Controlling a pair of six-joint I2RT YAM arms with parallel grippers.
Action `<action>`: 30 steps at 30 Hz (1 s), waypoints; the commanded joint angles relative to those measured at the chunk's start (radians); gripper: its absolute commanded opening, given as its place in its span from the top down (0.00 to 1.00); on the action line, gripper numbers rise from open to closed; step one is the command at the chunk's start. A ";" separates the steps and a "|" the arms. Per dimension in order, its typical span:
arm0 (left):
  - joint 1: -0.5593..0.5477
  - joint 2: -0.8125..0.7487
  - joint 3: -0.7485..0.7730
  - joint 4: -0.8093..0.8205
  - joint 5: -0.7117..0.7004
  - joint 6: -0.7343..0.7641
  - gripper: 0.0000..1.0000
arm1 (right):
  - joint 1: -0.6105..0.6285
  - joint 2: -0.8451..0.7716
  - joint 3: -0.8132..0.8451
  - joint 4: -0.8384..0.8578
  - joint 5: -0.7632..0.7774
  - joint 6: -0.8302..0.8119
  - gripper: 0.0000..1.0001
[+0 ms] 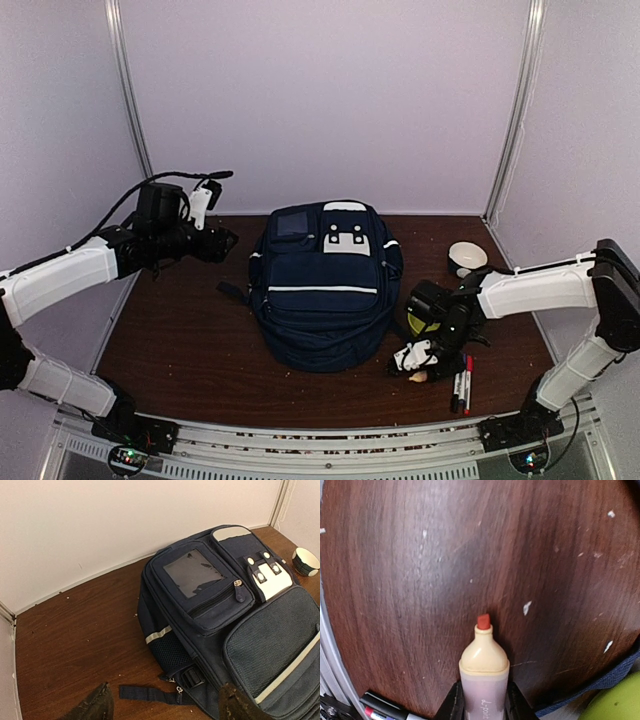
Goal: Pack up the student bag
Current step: Grab the pen from the center of the board, then grab the upper front pocket of the student bag.
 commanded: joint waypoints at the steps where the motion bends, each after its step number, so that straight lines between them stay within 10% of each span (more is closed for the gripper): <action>1: -0.035 -0.033 0.024 0.019 0.001 0.035 0.27 | 0.007 -0.009 0.080 -0.050 -0.092 0.023 0.82; 15: -0.413 0.095 0.014 0.017 0.033 0.395 0.27 | -0.020 -0.112 0.316 -0.249 -0.354 0.074 0.86; 30: -0.535 0.372 0.165 0.009 -0.326 0.592 0.46 | -0.077 -0.221 0.288 -0.272 -0.401 0.133 0.86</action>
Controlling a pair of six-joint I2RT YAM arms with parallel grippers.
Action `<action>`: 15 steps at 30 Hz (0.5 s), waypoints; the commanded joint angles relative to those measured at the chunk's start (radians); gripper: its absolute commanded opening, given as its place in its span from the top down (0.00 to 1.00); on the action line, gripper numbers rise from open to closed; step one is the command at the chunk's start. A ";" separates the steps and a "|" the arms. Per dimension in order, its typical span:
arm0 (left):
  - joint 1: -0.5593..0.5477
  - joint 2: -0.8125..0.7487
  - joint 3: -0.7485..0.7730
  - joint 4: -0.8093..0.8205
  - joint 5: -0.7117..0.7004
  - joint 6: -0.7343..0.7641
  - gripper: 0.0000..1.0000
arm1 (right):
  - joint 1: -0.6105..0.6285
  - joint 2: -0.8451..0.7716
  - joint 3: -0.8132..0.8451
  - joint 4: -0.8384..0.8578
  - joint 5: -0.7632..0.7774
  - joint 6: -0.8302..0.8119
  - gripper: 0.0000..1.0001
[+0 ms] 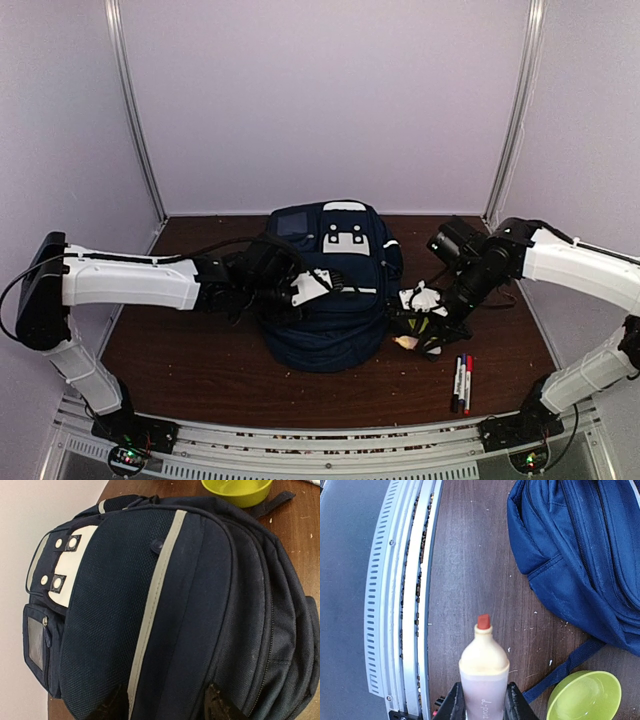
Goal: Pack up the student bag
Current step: Grab the upper front pocket of the student bag.
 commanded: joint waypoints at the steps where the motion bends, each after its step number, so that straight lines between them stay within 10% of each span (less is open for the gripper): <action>1: 0.001 0.025 0.030 0.038 -0.116 0.075 0.45 | -0.005 -0.032 -0.016 -0.005 -0.028 0.024 0.86; 8: -0.019 -0.023 -0.007 0.027 0.024 0.092 0.40 | -0.009 -0.031 -0.029 0.014 -0.030 0.028 0.86; 15: -0.019 0.050 0.034 0.001 -0.117 0.092 0.61 | -0.010 -0.018 -0.017 0.018 -0.043 0.032 0.87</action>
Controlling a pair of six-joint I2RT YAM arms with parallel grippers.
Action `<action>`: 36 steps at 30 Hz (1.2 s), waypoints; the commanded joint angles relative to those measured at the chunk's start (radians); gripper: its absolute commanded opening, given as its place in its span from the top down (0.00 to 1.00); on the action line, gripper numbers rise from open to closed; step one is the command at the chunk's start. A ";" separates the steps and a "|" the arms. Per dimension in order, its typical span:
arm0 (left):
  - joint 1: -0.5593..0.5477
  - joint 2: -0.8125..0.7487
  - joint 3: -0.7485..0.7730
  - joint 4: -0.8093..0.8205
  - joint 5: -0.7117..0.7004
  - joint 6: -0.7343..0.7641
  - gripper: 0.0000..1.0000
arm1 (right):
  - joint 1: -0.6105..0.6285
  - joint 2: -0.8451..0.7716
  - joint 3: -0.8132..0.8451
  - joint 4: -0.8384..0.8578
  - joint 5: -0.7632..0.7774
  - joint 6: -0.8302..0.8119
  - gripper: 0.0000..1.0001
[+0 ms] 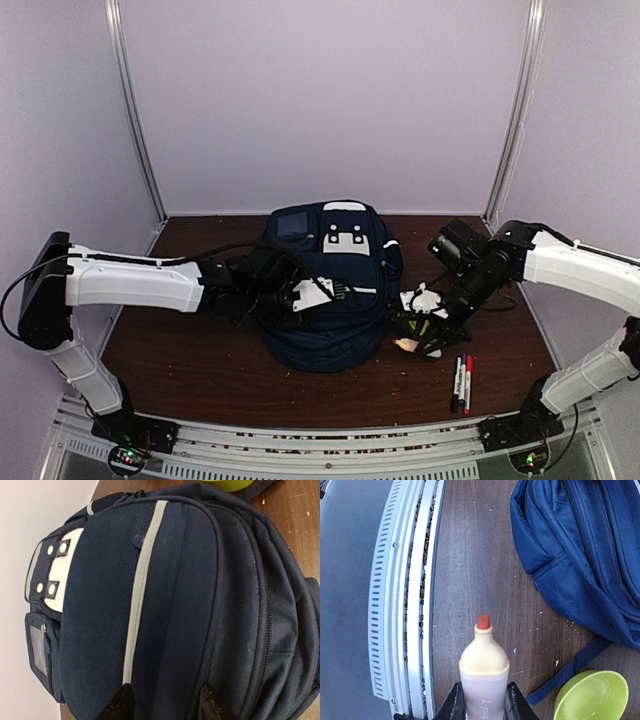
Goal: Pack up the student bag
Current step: Grab the upper front pocket of the student bag.
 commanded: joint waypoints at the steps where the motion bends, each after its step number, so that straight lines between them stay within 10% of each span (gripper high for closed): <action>1: -0.004 0.032 0.037 0.015 -0.087 0.018 0.63 | -0.006 -0.002 0.007 0.007 -0.022 0.008 0.86; 11: -0.003 0.002 0.065 0.068 -0.178 0.014 1.00 | -0.005 0.001 0.032 0.020 -0.008 0.022 0.86; 36: 0.157 -0.113 0.136 0.174 0.079 -0.282 1.00 | 0.196 0.295 0.323 0.455 0.543 -0.023 0.89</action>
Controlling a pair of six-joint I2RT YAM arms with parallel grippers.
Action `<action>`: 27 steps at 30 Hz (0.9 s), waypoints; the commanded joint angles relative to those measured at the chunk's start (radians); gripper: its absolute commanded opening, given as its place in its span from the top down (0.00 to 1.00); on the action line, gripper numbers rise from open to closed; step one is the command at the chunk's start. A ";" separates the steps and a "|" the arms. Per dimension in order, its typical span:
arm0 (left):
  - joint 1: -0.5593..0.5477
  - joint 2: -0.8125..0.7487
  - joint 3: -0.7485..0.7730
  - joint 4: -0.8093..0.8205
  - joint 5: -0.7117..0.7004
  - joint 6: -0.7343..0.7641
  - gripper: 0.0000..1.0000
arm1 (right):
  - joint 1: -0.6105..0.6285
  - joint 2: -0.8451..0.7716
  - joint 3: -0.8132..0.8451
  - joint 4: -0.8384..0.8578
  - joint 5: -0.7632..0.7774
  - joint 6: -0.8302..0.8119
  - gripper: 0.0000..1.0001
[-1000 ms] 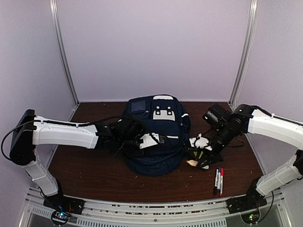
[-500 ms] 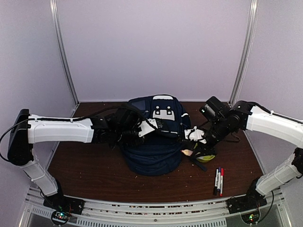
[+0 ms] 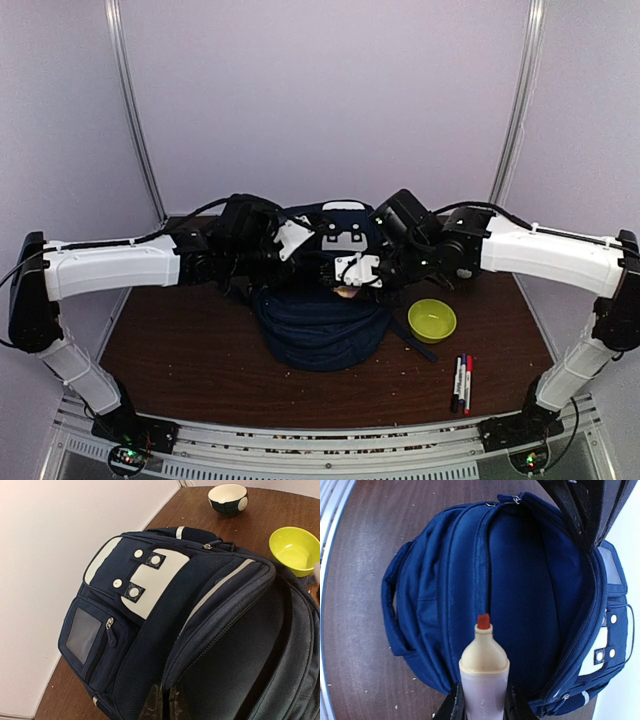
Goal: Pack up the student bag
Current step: Grab the upper front pocket of the student bag, then place the pen in the upper front pocket of the bag.
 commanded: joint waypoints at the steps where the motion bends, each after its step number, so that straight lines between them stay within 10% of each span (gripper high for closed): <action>1: 0.030 -0.037 0.064 0.114 0.039 -0.049 1.00 | 0.010 0.091 0.070 0.115 0.130 -0.047 0.89; 13: 0.036 -0.051 0.087 0.110 0.126 -0.062 1.00 | 0.024 0.277 0.110 0.337 0.294 -0.188 0.89; 27: 0.049 -0.066 0.046 0.141 0.138 -0.086 1.00 | 0.031 0.292 0.017 0.580 0.429 -0.220 0.60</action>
